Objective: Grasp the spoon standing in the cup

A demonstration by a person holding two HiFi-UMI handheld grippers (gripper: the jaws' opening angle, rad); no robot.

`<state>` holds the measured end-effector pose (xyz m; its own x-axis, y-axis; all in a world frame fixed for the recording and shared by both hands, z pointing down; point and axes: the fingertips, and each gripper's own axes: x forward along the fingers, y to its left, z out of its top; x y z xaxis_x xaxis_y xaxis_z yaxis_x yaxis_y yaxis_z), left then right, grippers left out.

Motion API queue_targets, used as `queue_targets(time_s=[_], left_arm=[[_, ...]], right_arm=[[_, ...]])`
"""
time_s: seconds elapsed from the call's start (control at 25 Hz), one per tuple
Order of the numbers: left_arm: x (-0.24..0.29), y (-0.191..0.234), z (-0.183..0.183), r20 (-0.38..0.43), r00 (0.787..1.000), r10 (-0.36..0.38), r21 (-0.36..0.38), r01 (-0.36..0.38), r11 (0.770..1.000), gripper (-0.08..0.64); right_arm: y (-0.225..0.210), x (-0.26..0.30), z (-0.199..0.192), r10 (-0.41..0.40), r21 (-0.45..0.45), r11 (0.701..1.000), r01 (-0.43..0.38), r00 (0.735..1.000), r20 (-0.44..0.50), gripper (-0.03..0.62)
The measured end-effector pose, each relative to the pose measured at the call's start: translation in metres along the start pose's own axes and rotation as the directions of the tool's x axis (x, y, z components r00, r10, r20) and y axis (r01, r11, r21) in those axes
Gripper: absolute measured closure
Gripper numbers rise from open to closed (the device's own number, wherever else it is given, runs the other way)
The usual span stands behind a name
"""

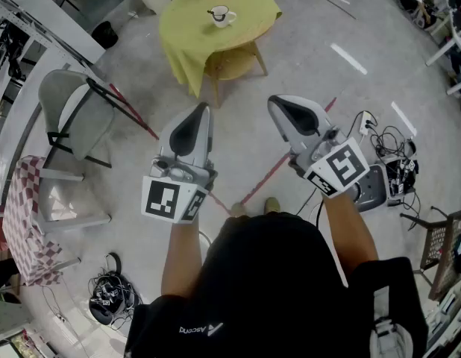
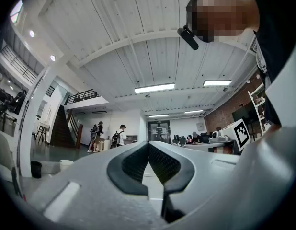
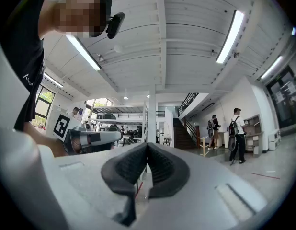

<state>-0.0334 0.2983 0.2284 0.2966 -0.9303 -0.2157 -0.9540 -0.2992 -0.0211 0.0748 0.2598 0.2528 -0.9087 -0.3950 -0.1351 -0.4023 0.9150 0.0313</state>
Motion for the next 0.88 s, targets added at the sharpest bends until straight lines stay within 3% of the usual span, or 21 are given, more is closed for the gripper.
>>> queue_targets(time_s=[0.16, 0.88], left_arm=[[-0.006, 0.011, 0.0, -0.001, 1.0, 0.003, -0.009, -0.003, 1.0, 0.551], [-0.015, 0.097, -0.016, -0.002, 0.999, -0.04, -0.039, 0.04, 0.998, 0.551]], right_arm=[[0.011, 0.01, 0.001, 0.023, 0.023, 0.999, -0.024, 1.0, 0.017, 0.589], [0.035, 0.077, -0.017, -0.054, -0.051, 0.997, 0.053, 0.998, -0.017, 0.589]])
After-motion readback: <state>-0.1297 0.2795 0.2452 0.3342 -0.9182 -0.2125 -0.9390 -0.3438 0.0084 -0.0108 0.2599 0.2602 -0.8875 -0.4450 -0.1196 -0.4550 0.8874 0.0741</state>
